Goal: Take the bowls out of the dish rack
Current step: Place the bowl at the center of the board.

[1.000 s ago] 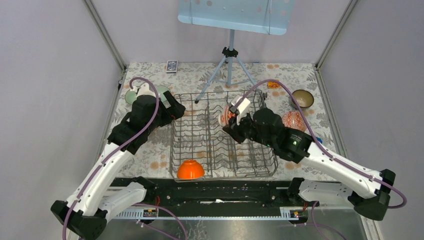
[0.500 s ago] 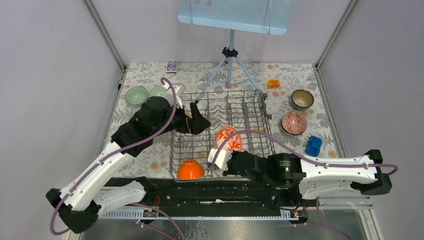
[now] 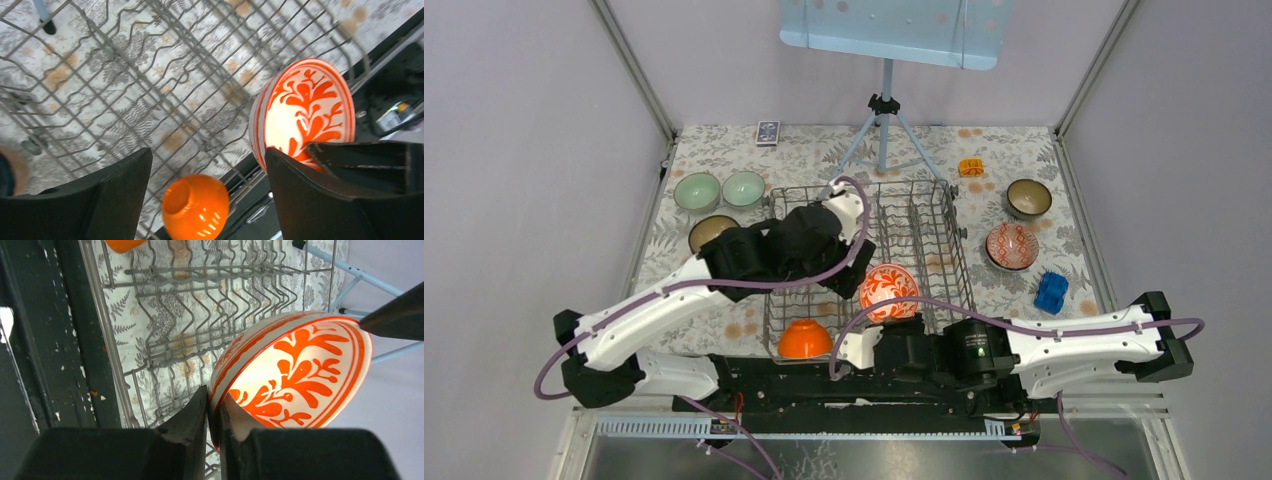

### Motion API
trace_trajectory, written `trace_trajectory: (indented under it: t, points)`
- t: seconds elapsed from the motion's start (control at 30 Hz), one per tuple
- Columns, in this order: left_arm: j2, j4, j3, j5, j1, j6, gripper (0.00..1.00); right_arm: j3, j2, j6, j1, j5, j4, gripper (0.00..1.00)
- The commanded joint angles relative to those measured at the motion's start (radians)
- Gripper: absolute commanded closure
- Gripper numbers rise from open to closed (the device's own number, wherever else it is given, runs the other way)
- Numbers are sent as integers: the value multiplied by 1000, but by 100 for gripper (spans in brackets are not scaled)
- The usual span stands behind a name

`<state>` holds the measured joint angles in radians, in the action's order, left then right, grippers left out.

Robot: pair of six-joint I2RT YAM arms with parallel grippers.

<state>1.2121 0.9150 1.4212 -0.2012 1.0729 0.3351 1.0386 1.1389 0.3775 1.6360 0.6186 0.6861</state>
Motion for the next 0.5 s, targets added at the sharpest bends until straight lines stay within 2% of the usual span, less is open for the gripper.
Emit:
trace_trajectory:
  t: [0.0,0.27,0.4,0.47]
  points:
    - [62,97,107,-137,63,-62,16,67,7,52,14,77,24,100]
    - [151,112,177,-177,116,-73,31,71,25,63,17,94,19,100]
    - [187,113,183,-167,128,-73,31,75,25,70,19,97,12,100]
    - [199,112,189,-174,134,-63,26,75,25,70,20,99,12,100]
